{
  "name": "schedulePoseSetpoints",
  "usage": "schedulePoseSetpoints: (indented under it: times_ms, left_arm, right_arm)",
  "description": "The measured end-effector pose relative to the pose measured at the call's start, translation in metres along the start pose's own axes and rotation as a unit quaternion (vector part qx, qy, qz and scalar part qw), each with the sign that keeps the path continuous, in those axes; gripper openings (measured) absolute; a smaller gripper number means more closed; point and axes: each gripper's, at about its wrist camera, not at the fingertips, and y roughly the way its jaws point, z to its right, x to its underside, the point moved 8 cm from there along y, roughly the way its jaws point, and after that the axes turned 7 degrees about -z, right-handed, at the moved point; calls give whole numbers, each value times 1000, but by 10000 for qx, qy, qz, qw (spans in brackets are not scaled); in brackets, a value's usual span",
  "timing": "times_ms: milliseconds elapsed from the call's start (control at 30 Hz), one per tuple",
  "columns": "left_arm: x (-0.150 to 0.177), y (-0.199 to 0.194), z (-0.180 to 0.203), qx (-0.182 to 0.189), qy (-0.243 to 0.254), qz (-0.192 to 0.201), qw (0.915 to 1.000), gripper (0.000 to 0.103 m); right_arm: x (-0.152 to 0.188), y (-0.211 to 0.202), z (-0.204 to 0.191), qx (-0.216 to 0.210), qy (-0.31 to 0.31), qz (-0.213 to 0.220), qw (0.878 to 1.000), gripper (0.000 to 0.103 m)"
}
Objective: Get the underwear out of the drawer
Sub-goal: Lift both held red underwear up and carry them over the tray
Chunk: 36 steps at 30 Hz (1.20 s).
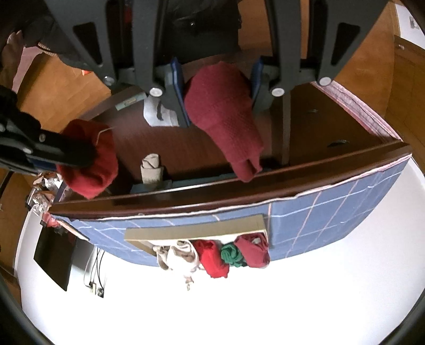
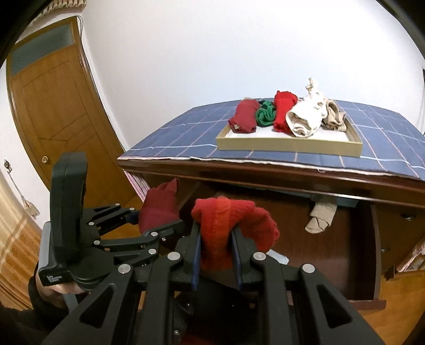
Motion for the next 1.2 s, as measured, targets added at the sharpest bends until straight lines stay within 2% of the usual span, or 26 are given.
schedulePoseSetpoints:
  times_ms: [400, 800, 1067, 1200]
  left_arm:
    - [-20, -8, -7, -149, 8, 234, 9996, 39]
    - [-60, -15, -11, -164, -2, 549, 9984, 39]
    - [-91, -13, -14, 196, -178, 793, 9965, 39]
    - [-110, -8, -19, 194, -250, 897, 9955, 39]
  right_arm:
    - [-23, 4, -9, 33, -213, 190, 9996, 22]
    - [-61, 2, -5, 189, -250, 472, 9984, 22]
    - [-91, 6, 16, 422, -166, 646, 9969, 22]
    - [-107, 8, 31, 475, -36, 704, 9964, 22]
